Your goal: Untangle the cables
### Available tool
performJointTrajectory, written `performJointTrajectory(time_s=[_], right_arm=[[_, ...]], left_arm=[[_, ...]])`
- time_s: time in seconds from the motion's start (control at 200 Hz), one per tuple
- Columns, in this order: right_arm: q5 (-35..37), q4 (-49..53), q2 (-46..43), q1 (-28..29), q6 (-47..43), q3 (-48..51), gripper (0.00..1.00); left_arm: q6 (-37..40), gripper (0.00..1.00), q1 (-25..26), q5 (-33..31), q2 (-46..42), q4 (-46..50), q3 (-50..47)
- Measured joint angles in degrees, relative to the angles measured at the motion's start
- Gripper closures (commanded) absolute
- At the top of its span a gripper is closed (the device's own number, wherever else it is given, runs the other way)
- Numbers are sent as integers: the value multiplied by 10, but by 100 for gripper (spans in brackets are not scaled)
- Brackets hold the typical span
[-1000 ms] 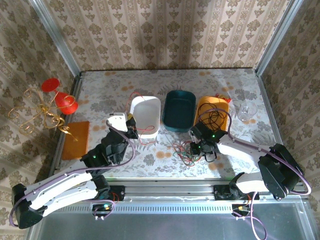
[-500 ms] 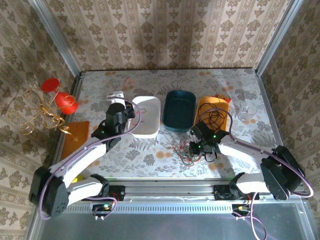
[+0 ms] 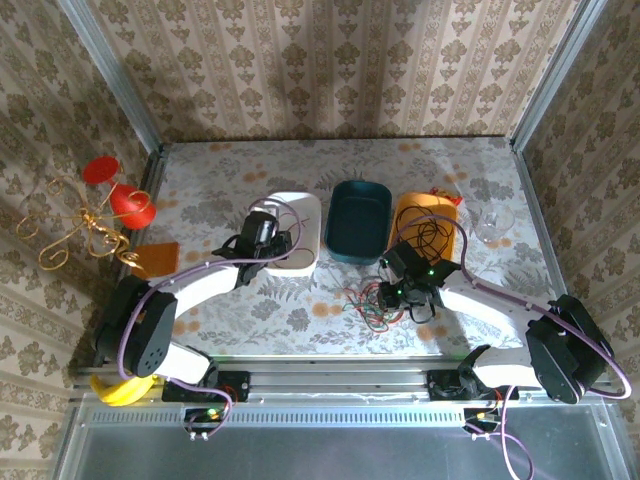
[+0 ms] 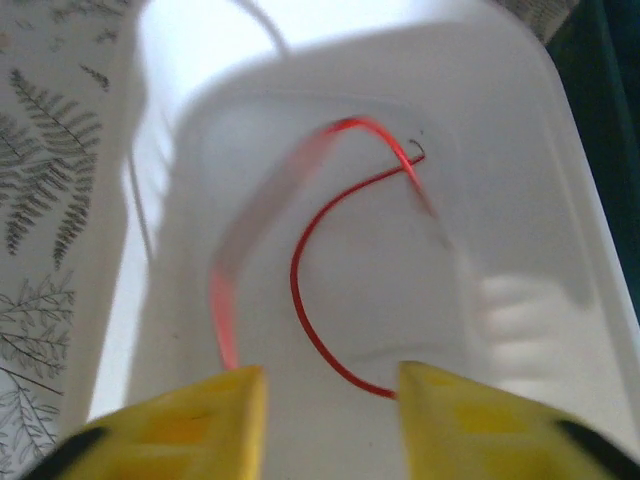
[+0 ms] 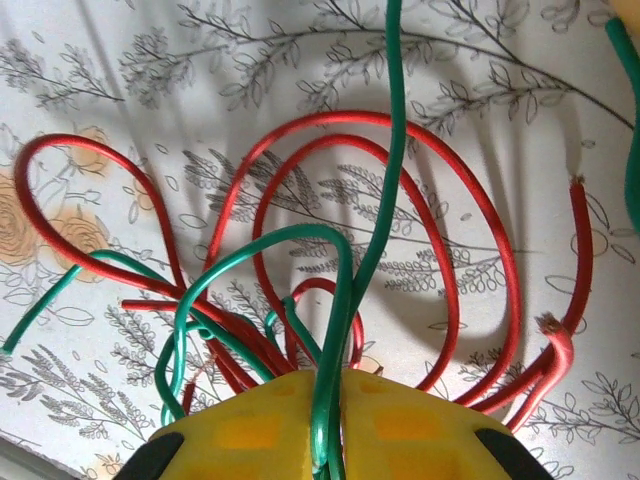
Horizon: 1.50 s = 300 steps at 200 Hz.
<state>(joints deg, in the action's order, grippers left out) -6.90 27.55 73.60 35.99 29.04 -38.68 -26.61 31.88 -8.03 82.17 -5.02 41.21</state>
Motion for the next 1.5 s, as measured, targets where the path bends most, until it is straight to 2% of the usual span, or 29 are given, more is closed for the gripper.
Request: performJointTrajectory(time_s=[0.125,0.21,0.285,0.48,0.645,0.75,0.865,1.365,1.5], right_arm=[[0,-1,0,0,-3,-6,84],[-2,-1,0,0,-3,-6,84],[-4,-2,0,0,-3,-6,84],[-5,-2,-2,0,-3,-3,84],[-10,-2,-3,-1,-3,3,84],[-12,-2,-6,-1,-3,4,84],[-12,-1,-14,-1,-3,5,84],[-13,3,-40,-11,-3,26,84],[-15,3,-40,-16,-3,28,84]], left_arm=[[10,47,15,-27,-45,16,12],[41,46,49,-41,-83,19,21],[75,46,87,-28,-104,18,28],[148,48,181,114,-99,23,32],[200,48,226,224,-24,41,46],[240,50,232,265,43,67,74],[281,51,231,280,96,87,103],[343,55,220,304,172,100,137],[356,72,220,311,188,113,148]])
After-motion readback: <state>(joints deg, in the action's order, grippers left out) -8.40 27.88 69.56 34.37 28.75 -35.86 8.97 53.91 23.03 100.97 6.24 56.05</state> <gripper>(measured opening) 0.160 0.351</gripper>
